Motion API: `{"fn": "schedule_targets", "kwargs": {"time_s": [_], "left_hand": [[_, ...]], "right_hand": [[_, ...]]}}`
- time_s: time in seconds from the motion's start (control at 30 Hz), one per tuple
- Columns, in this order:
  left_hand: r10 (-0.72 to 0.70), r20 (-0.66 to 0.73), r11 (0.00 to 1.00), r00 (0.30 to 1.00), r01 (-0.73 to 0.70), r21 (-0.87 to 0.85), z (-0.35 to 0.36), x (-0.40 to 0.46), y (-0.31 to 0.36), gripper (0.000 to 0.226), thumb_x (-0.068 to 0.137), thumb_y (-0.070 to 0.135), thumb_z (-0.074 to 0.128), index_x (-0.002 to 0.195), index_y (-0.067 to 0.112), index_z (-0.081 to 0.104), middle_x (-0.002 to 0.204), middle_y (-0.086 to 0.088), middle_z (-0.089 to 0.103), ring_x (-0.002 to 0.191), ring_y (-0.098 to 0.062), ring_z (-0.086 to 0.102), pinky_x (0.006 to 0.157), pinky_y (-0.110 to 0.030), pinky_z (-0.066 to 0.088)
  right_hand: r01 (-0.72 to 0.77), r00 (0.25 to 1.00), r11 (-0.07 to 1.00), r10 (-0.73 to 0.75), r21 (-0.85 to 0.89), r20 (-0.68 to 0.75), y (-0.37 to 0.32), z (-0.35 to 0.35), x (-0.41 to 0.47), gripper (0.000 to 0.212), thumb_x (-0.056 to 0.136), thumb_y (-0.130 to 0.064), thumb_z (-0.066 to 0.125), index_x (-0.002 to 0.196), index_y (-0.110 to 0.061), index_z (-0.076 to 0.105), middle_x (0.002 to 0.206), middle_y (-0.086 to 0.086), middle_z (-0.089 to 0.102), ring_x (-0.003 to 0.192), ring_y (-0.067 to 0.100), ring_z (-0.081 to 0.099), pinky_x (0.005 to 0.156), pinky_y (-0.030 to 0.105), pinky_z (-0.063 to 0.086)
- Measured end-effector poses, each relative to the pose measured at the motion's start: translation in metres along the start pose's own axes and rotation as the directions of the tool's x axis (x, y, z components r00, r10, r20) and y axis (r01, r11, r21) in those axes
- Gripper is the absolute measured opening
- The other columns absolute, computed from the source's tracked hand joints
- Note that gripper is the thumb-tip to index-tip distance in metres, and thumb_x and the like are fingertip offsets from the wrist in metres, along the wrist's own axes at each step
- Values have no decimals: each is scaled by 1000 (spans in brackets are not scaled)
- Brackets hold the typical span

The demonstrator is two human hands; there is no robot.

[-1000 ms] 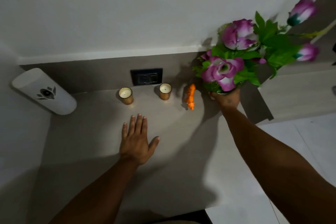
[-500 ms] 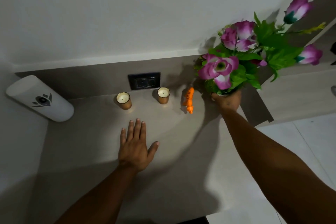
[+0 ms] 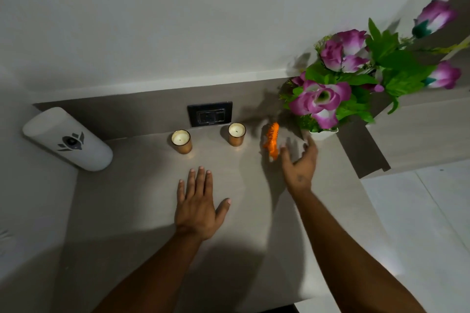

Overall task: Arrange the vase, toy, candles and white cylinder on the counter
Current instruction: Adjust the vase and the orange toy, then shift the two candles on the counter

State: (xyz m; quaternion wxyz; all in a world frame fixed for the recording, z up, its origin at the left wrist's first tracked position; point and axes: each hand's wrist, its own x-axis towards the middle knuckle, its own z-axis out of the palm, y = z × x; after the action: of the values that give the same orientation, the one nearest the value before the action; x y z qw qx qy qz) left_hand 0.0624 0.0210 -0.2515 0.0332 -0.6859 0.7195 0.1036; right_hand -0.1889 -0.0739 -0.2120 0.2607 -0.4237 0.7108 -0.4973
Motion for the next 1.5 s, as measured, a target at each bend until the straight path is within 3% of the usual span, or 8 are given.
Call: {"fn": "schedule_targets", "kwargs": {"time_s": [0.17,0.4,0.63,0.77,0.83,1.03,1.23,1.5], "left_hand": [[-4,-13,1000,1000,3,-20,-2,0,0,96,90,81,4,161,16,-1,170,-9,-3,156,-30,-10,126,-57,1],[-3,-6,1000,1000,3,-24,-1,1,0,97,87,83,-2,159,18,-10,169,-8,-11,155,-30,-16,125,-55,-5],[-10,-21,996,1000,8,-87,0,-1,-2,97,89,81,4,159,16,-10,169,-8,-11,155,-28,-16,126,-52,-8],[-268,-69,830,961,194,-524,-7,3,-6,103,86,82,28,158,22,-14,171,-7,-7,156,-27,-1,127,-45,9],[-412,-80,694,907,256,-673,-16,14,-15,104,88,72,48,158,24,-11,170,-7,-2,155,-30,8,125,-46,21],[-537,-67,597,841,322,-735,-34,68,-48,98,84,34,82,156,5,21,166,-17,20,152,-36,21,123,-50,29],[-528,-103,632,843,310,-710,-31,93,-59,74,81,34,86,137,2,50,164,-18,26,156,-32,8,127,-50,2],[-540,-136,668,831,324,-670,-32,108,-64,60,85,37,81,127,3,55,163,-20,27,156,-34,7,126,-54,2]], "right_hand": [[149,965,970,-101,-190,241,-19,37,-7,71,93,-28,64,153,-15,28,156,11,33,137,27,38,109,31,31],[105,962,952,-25,-286,271,-23,51,12,64,97,-7,46,157,-16,23,158,12,31,142,31,36,118,33,25],[123,978,932,-55,-342,203,-29,44,8,72,95,-35,59,154,-13,26,155,15,35,140,34,35,115,45,32],[345,933,919,-313,-192,180,-34,44,-21,62,89,-49,62,140,-22,41,134,3,48,120,17,47,97,35,46],[309,917,943,-261,-125,302,-30,58,-42,60,87,-48,65,138,-29,41,133,-1,49,117,12,50,93,31,47],[89,934,939,37,-332,354,-16,98,-45,74,81,-50,72,142,-20,42,139,6,50,126,27,49,106,47,45],[81,952,884,68,-461,297,-26,116,-14,60,74,-47,79,123,-19,60,122,10,59,113,32,55,96,44,47],[66,947,879,94,-472,307,-30,121,-2,52,76,-46,77,116,-16,65,112,11,64,100,31,62,88,46,55]]}}
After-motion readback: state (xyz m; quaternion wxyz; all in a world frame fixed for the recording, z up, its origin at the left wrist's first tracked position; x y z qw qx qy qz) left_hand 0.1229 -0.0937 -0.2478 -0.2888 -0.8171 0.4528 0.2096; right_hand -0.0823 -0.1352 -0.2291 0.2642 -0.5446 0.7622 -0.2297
